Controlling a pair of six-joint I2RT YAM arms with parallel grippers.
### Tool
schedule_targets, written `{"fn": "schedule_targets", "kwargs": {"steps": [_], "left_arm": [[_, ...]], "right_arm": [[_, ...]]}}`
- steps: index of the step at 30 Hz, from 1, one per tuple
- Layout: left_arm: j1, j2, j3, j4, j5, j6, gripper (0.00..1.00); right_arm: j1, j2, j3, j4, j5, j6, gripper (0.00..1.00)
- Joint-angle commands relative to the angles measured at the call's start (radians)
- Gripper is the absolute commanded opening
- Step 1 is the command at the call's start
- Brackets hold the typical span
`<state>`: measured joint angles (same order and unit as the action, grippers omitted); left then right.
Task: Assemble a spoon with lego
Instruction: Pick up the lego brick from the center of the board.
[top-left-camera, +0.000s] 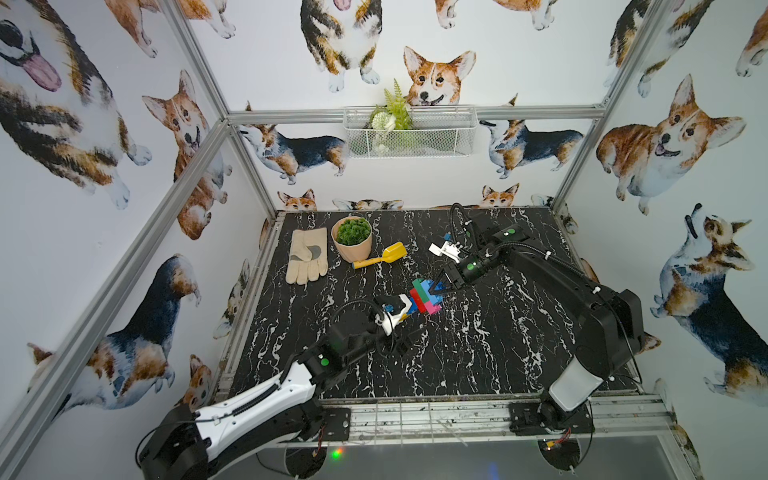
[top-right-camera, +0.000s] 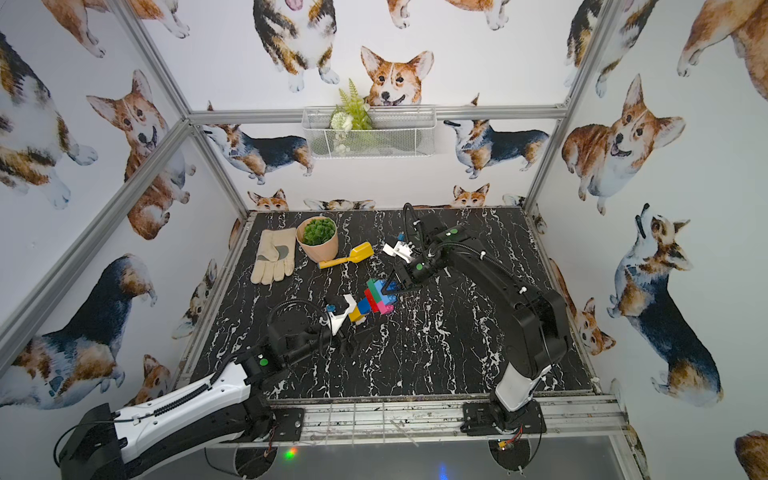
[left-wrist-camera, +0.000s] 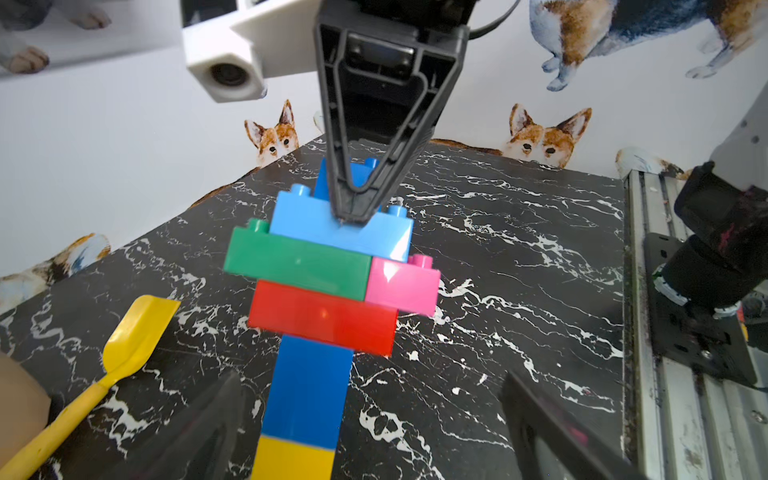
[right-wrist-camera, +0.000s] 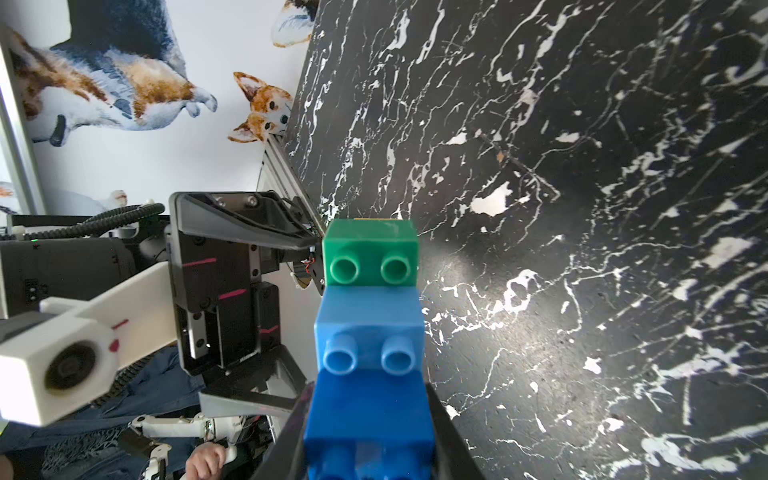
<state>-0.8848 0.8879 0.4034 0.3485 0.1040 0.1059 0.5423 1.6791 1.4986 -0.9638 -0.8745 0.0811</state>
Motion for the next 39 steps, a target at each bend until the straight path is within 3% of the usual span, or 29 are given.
{"fn": "schedule_targets", "kwargs": {"steps": [1, 11, 27, 39], "left_arm": [[0.000, 0.043, 0.036, 0.058, 0.017, 0.099, 1.00], [0.000, 0.122, 0.086, -0.023, -0.005, 0.166, 1.00], [0.003, 0.132, 0.101, -0.051, -0.049, 0.215, 0.97], [0.003, 0.121, 0.122, -0.072, -0.066, 0.215, 0.83]], "right_arm": [[-0.002, 0.001, -0.004, 0.033, -0.061, -0.020, 0.07], [-0.001, -0.016, -0.035, 0.043, -0.070, -0.021, 0.07], [0.001, -0.030, -0.054, 0.023, -0.089, -0.044, 0.07], [0.006, -0.030, -0.054, 0.021, -0.092, -0.049, 0.07]]}}
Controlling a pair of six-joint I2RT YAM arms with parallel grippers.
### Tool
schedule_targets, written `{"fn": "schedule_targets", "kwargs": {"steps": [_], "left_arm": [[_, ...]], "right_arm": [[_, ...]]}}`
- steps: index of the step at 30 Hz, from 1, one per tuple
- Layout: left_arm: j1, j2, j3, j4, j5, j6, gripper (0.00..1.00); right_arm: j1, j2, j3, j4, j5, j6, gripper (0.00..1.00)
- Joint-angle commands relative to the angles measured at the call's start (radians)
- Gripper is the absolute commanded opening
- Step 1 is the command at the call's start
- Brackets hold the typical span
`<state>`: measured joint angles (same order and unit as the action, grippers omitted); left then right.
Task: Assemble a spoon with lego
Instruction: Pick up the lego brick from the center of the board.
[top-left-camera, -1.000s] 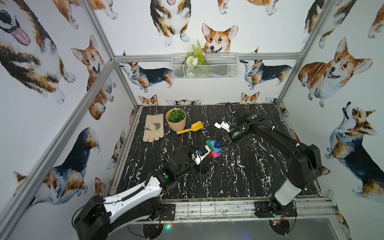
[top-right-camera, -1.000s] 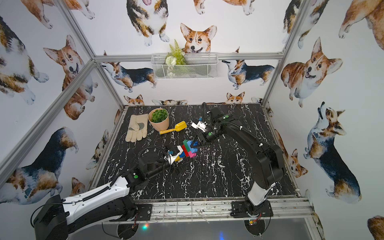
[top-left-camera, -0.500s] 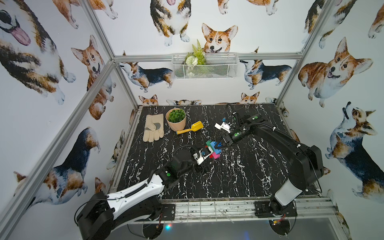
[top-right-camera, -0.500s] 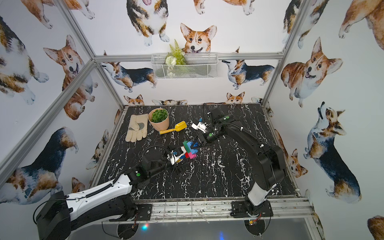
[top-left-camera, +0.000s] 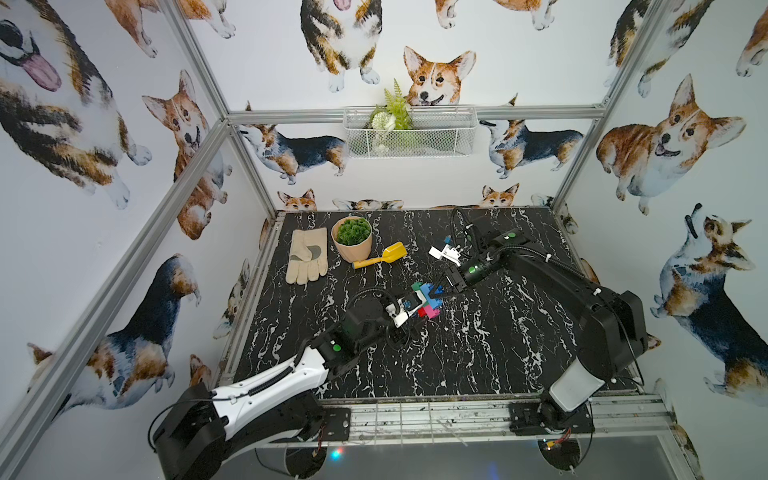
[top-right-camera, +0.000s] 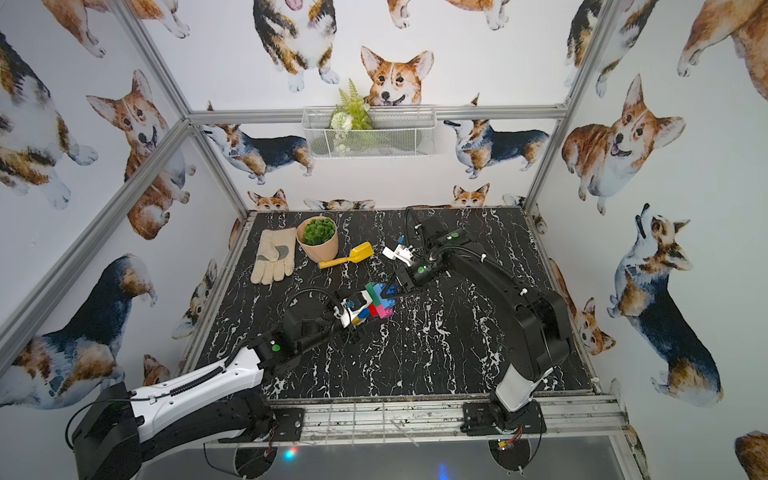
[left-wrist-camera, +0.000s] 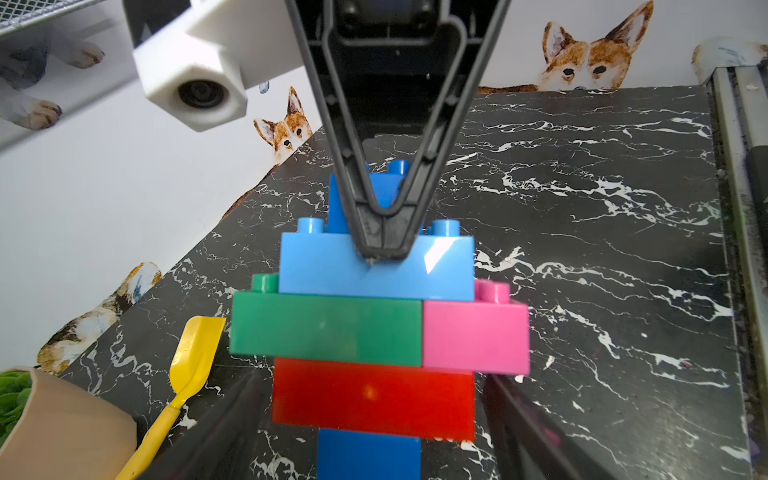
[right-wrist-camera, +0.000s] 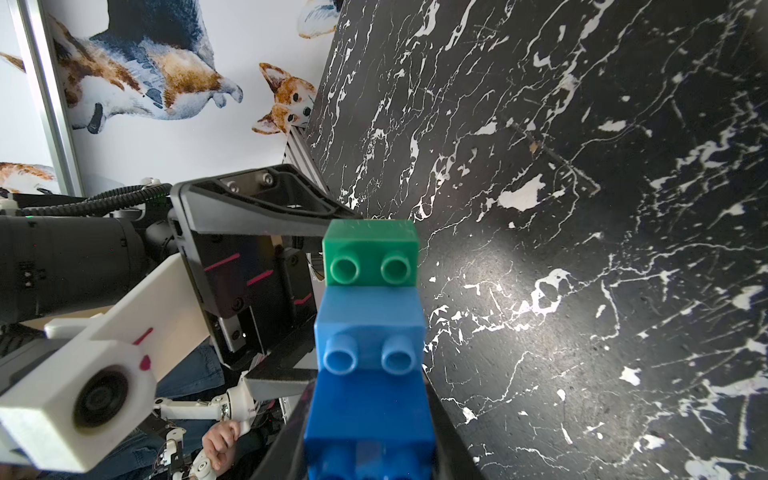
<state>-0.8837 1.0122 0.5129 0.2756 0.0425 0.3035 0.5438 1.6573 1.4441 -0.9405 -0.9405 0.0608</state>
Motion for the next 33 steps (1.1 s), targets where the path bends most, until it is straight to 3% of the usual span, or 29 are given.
{"fn": "schedule_targets", "kwargs": {"steps": [1, 10, 22, 25, 28, 31, 33], "left_arm": [[0.002, -0.001, 0.015, -0.003, -0.006, 0.017, 0.80], [0.002, 0.013, 0.027, -0.015, 0.015, 0.013, 0.77], [0.002, 0.021, 0.044, -0.046, 0.012, 0.002, 0.61], [0.002, 0.019, 0.053, -0.063, 0.015, -0.001, 0.56], [0.001, 0.022, 0.057, -0.075, 0.016, 0.000, 0.53], [0.002, 0.029, 0.064, -0.096, 0.020, -0.003, 0.52], [0.002, 0.037, 0.070, -0.111, 0.024, -0.011, 0.51]], "right_arm": [[0.004, -0.007, 0.002, -0.004, -0.027, -0.029, 0.07], [0.017, 0.001, 0.006, -0.015, -0.034, -0.036, 0.07], [0.028, 0.011, 0.007, -0.022, -0.041, -0.045, 0.11], [0.027, 0.013, 0.008, -0.030, -0.049, -0.054, 0.18], [0.027, 0.013, 0.010, -0.034, -0.048, -0.057, 0.32], [0.005, 0.012, 0.012, -0.035, -0.034, -0.040, 0.50], [-0.046, 0.011, 0.001, -0.001, -0.015, 0.025, 0.70]]}}
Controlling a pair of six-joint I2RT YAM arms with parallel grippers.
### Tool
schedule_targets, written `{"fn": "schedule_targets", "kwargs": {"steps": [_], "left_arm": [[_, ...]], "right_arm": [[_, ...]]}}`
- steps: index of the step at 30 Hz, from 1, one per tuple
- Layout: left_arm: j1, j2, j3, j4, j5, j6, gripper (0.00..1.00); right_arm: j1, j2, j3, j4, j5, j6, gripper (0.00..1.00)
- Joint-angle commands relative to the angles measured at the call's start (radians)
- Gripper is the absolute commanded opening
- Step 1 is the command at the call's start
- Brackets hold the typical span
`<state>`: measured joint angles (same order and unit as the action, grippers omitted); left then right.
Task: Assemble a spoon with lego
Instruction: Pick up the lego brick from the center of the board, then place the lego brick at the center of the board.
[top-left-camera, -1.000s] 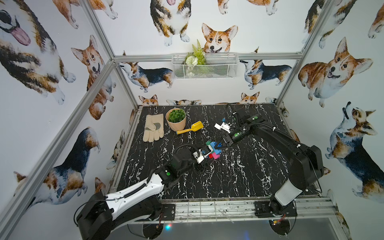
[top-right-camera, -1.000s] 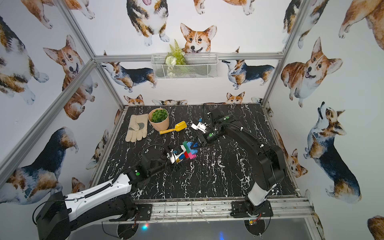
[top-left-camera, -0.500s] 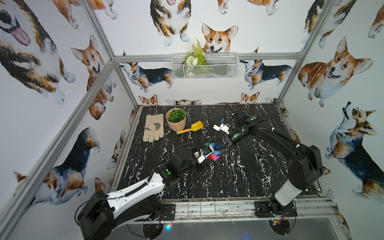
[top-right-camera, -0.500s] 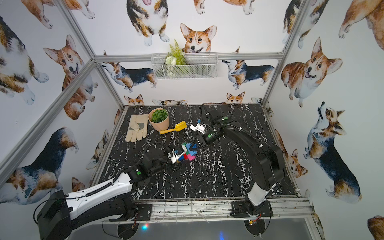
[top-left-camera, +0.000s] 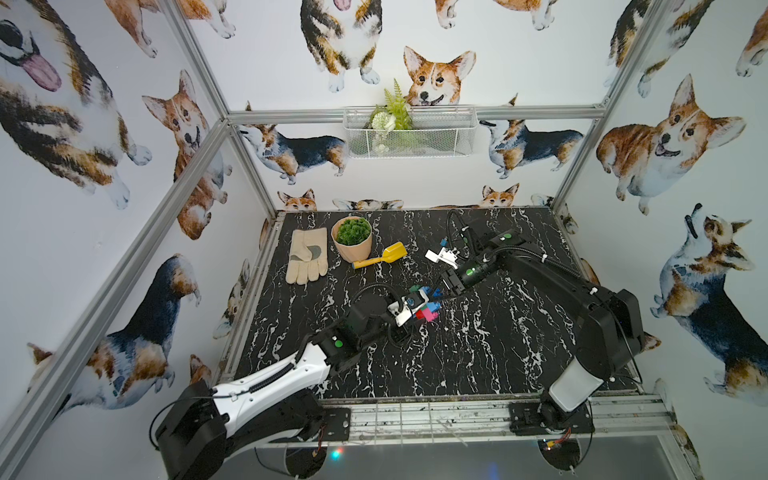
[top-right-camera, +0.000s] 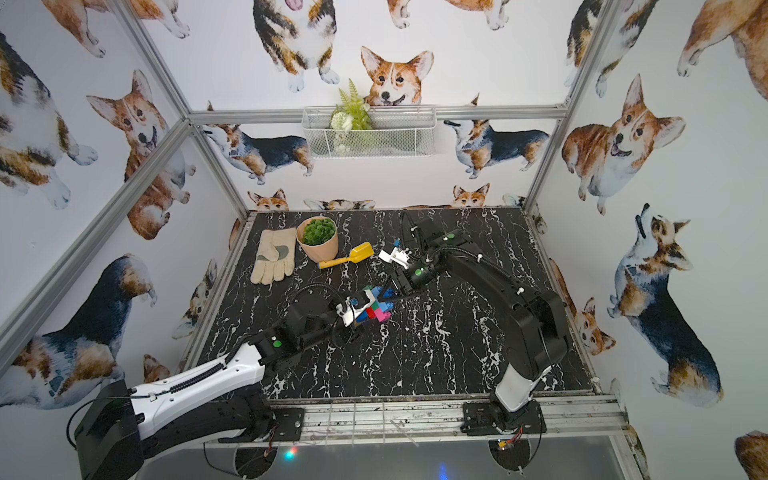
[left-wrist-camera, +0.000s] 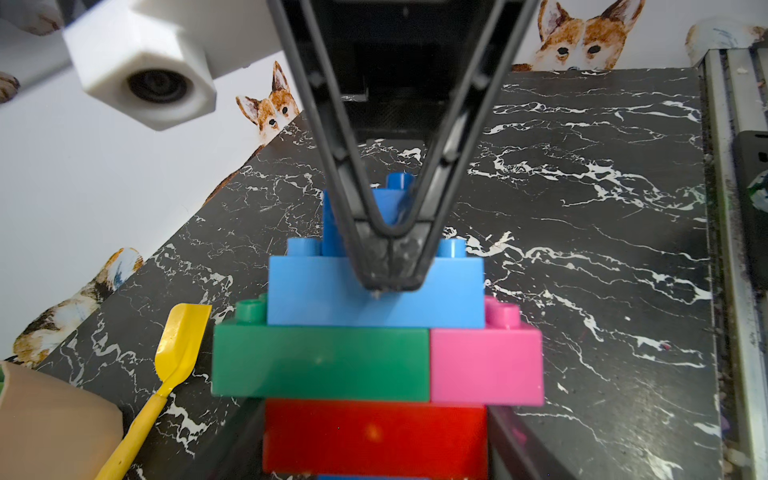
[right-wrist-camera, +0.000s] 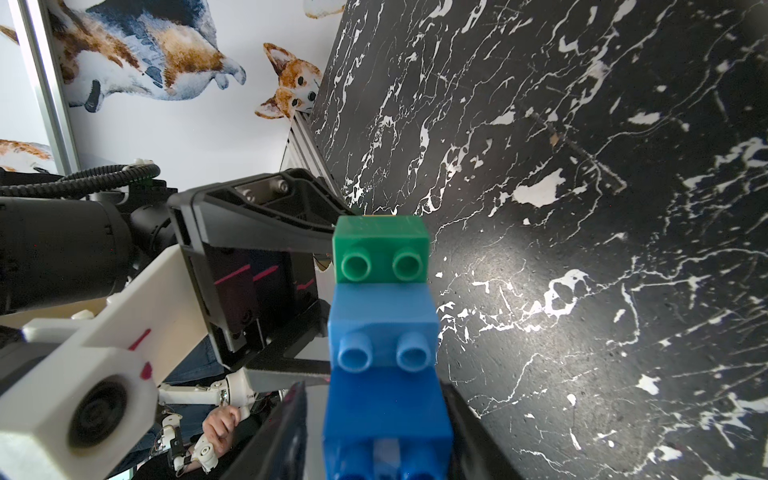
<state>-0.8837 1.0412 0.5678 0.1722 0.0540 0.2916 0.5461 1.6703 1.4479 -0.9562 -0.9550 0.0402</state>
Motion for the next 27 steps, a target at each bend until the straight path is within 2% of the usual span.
{"fn": "schedule_targets", "kwargs": {"steps": [1, 3, 6, 9, 12, 24, 27], "left_arm": [[0.002, 0.015, 0.017, -0.017, 0.017, -0.002, 0.51], [0.001, 0.033, 0.022, -0.041, 0.018, -0.012, 0.50], [0.000, 0.064, 0.021, -0.054, 0.031, -0.024, 0.50], [-0.001, 0.128, 0.040, -0.088, 0.045, -0.037, 0.50], [-0.001, 0.216, 0.069, -0.126, 0.059, -0.052, 0.50], [-0.035, 0.491, 0.185, -0.197, 0.032, -0.068, 0.49], [-0.049, 0.551, 0.215, -0.206, 0.003, -0.068, 0.51]], "right_arm": [[-0.088, -0.005, -0.016, 0.043, 0.010, 0.095, 0.75], [-0.174, -0.019, -0.054, 0.114, 0.015, 0.189, 1.00], [-0.288, -0.074, -0.152, 0.258, 0.025, 0.318, 1.00], [-0.356, -0.122, -0.209, 0.293, 0.137, 0.374, 1.00], [-0.377, -0.138, -0.215, 0.254, 0.222, 0.369, 1.00], [-0.380, -0.203, -0.260, 0.243, 0.263, 0.354, 1.00], [-0.386, -0.221, -0.270, 0.240, 0.269, 0.356, 1.00]]}}
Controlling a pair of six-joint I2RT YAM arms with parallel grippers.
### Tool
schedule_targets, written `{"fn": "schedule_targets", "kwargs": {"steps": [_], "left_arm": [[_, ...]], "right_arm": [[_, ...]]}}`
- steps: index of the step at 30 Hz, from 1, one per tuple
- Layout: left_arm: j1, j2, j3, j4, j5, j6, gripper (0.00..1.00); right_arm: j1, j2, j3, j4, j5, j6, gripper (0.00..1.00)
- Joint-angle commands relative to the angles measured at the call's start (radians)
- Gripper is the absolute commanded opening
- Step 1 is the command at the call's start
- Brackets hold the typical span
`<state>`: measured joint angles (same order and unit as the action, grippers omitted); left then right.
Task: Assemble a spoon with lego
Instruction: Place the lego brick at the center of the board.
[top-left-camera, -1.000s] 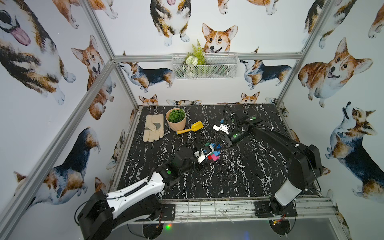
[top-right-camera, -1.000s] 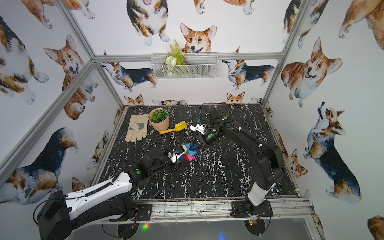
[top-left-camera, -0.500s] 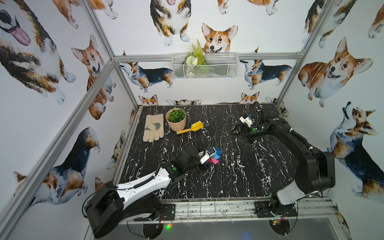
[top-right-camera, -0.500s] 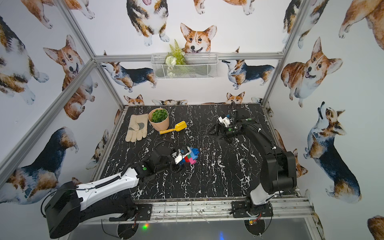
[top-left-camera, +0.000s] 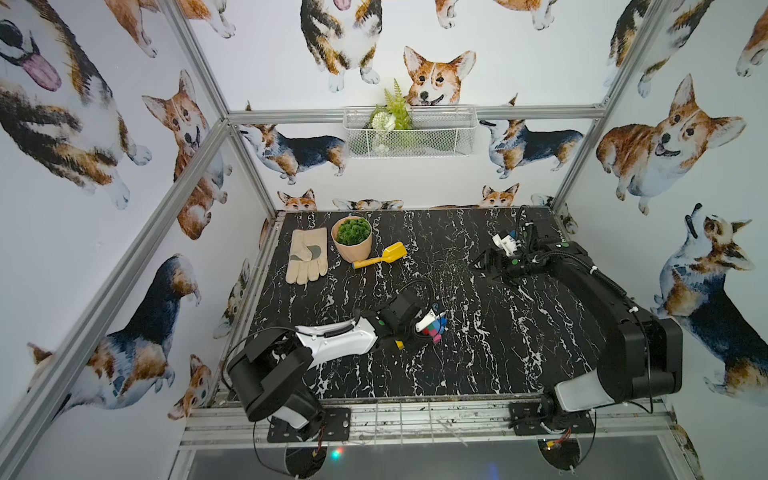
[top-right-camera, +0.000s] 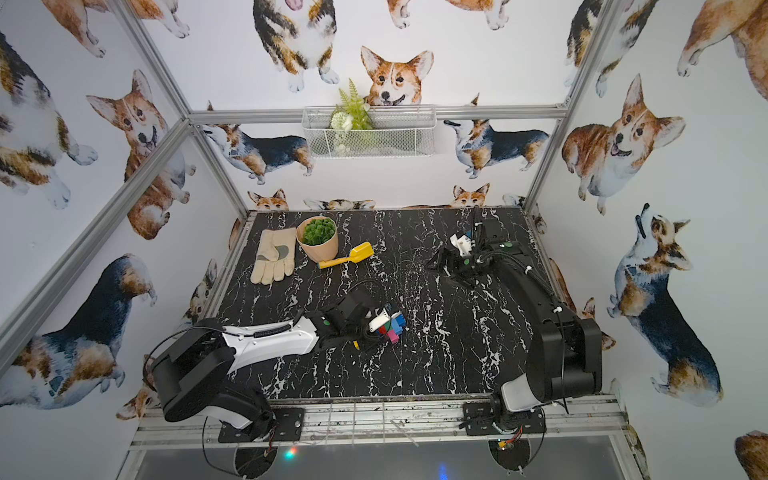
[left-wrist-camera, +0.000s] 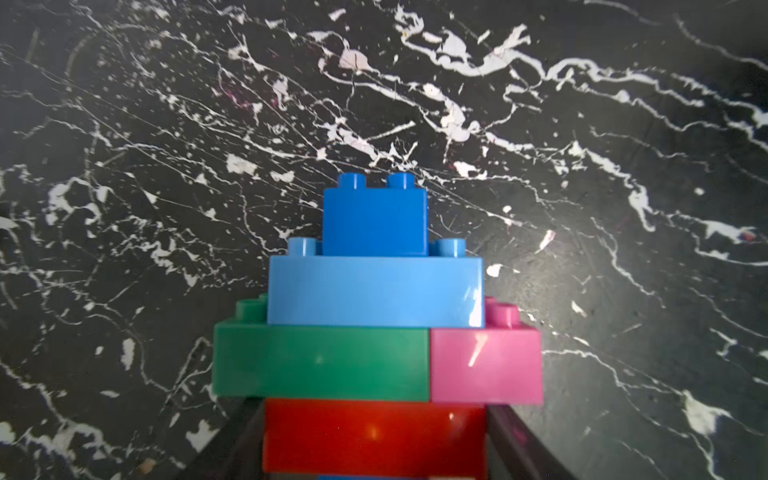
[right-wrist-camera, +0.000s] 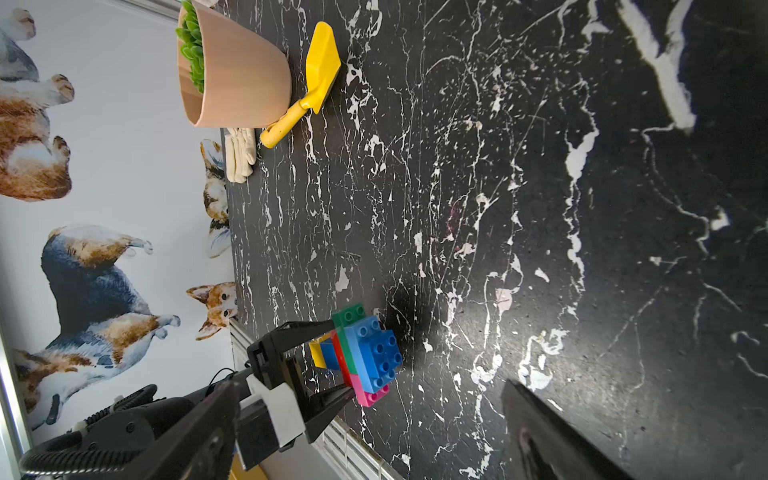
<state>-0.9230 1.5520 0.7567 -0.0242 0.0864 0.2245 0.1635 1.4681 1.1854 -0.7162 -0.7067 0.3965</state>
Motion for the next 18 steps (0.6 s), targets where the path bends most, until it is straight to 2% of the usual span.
{"fn": "schedule_targets", "kwargs": {"steps": [1, 2, 3, 5, 7, 8, 11, 14, 16, 18], "left_arm": [[-0.012, 0.053, 0.030, 0.000, -0.041, -0.006, 0.53], [-0.014, 0.057, 0.028, 0.009, -0.045, -0.011, 0.58], [-0.014, 0.055, 0.023, 0.027, -0.049, -0.018, 0.68], [-0.014, 0.047, 0.020, 0.046, -0.044, -0.023, 0.78], [-0.014, 0.040, 0.019, 0.057, -0.055, -0.028, 0.94], [-0.014, 0.030, 0.013, 0.069, -0.056, -0.029, 0.98], [-0.015, -0.016, 0.004, 0.084, -0.067, -0.041, 1.00], [-0.013, -0.119, -0.013, 0.088, -0.104, -0.041, 1.00], [-0.006, -0.199, -0.053, 0.127, -0.157, -0.049, 1.00], [0.026, -0.302, -0.104, 0.175, -0.217, -0.075, 1.00]], "right_arm": [[-0.007, -0.026, -0.009, -0.002, 0.023, 0.000, 1.00], [-0.009, -0.033, -0.014, -0.001, 0.025, -0.001, 1.00], [-0.013, -0.042, -0.022, 0.003, 0.027, 0.001, 1.00], [-0.021, -0.052, -0.026, -0.003, 0.031, -0.003, 1.00], [-0.031, -0.059, -0.027, -0.011, 0.033, -0.007, 1.00], [-0.037, -0.062, -0.031, -0.010, 0.030, -0.007, 1.00], [-0.060, -0.081, -0.049, 0.006, 0.026, 0.001, 1.00], [-0.091, -0.110, -0.072, 0.023, 0.067, 0.004, 1.00], [-0.108, -0.150, -0.101, 0.046, 0.158, 0.002, 1.00], [-0.113, -0.211, -0.160, 0.098, 0.314, -0.005, 1.00]]}}
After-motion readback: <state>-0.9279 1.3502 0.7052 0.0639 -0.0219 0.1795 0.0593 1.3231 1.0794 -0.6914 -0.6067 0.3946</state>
